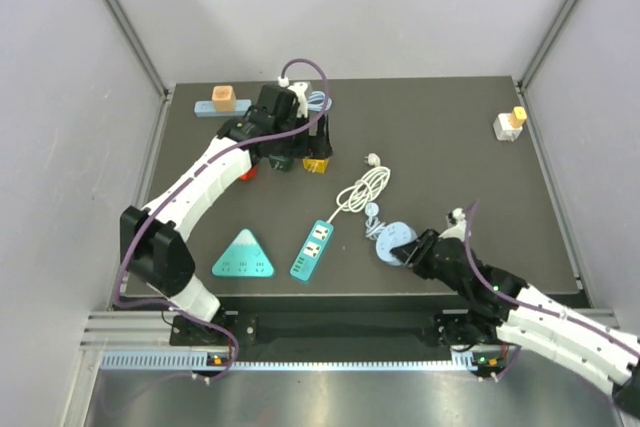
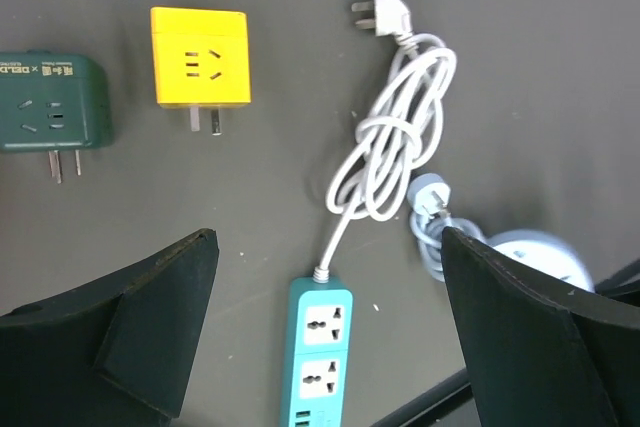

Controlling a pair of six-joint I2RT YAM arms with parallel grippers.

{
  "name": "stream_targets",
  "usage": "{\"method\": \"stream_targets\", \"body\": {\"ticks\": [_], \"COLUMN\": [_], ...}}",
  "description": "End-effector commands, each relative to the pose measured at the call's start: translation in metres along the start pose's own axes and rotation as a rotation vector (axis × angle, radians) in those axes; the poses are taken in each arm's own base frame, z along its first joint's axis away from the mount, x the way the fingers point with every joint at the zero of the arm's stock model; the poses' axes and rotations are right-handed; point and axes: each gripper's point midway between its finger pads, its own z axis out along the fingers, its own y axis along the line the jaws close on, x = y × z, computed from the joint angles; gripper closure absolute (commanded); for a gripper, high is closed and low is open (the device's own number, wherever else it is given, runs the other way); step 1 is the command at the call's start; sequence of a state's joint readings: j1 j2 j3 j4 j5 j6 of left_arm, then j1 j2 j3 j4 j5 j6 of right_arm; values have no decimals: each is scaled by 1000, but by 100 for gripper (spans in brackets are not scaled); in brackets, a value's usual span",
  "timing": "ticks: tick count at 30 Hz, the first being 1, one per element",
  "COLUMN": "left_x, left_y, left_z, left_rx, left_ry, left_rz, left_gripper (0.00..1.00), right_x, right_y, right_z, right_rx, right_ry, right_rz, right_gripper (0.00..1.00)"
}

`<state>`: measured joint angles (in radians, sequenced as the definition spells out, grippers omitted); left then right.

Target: Pull the plug off the socket

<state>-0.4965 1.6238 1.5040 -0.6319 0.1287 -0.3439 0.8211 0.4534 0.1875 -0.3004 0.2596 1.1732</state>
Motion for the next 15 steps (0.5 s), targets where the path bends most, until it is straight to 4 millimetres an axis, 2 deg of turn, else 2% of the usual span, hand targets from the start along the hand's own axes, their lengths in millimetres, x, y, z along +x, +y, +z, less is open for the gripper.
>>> {"method": "stream_targets", "body": {"ticks": [1,4,7,11,12,14,15], "left_x": [-24,-21,-15,-9,-6,-6,-7], "left_y": [-23,-21,-18,-11,-10,-5,-4], "left_z": [-27,-35,-38,-37,-35,-34,-33], "left_rx": [104,95,86,60,55,30,22], "left_ry": [-126,-136,-132,-122,-114,-113,-111], "left_rz": [-10,-10,-8,-8,-7,-7,2], "left_gripper": [3,4,4,4,4,3,3], "right_x": [39,54,72,97,102,101,97], "right_y": [0,14,17,25,35,37,35], "right_z": [-4,-3,-1,3,2,3,3], "right_rx": [27,1,-15,-53,-85,-61,-47], "right_ry": [96,114,166,228,252,254,240], "right_rz": [-15,-37,-56,-103,-108,-170,-222], "right_gripper": [100,100,100,93,89,71,44]}}
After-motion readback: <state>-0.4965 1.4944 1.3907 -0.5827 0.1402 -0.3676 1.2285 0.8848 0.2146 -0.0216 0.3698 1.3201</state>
